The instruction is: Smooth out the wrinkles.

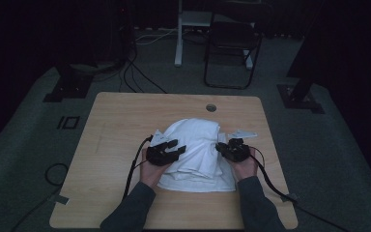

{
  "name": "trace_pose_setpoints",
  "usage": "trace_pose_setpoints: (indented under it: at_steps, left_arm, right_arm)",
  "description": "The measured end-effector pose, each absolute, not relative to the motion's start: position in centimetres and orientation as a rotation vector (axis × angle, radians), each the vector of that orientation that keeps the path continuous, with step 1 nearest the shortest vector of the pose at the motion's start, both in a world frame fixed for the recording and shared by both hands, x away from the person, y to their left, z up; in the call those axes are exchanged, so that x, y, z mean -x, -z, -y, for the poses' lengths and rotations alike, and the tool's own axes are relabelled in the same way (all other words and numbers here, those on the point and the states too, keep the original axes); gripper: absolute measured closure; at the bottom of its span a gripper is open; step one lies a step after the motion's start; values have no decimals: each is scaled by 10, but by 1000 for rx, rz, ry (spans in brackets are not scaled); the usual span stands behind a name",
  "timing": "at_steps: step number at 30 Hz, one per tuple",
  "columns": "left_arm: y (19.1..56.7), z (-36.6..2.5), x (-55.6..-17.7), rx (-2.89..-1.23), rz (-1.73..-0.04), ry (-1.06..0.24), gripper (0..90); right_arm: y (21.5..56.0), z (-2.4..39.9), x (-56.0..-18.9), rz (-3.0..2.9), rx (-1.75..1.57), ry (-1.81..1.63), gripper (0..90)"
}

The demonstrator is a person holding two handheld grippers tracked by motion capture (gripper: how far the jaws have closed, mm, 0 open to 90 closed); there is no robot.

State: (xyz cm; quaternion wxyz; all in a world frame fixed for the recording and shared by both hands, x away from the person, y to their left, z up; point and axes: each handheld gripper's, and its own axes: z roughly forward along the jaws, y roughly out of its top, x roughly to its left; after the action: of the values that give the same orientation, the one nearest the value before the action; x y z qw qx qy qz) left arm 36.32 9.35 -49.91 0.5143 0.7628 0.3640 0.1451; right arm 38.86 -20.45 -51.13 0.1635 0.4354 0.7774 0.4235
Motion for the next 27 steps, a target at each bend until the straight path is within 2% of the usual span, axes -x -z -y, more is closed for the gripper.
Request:
trace_pose_setpoints:
  at_steps: [1, 2, 8, 16, 27]
  left_arm:
    - [499, -92, -363, -1839, -871, -349, 526]
    - [500, -91, -363, -1843, -873, -347, 526]
    - [502, -76, -357, -1861, -839, -349, 526]
    - [511, -52, -342, -1902, -758, -374, 529]
    - [547, -12, -323, -2007, -703, -348, 538]
  right_arm:
    - [505, 206, -385, -2180, -1236, -1232, 605]
    - [502, 206, -383, -2162, -1235, -1247, 580]
    - [477, 192, -370, -2113, -1105, -1356, 507]
    - [471, 169, -383, -2119, -1038, -1368, 554]
    - [519, 170, -429, -2177, -1233, -1162, 610]
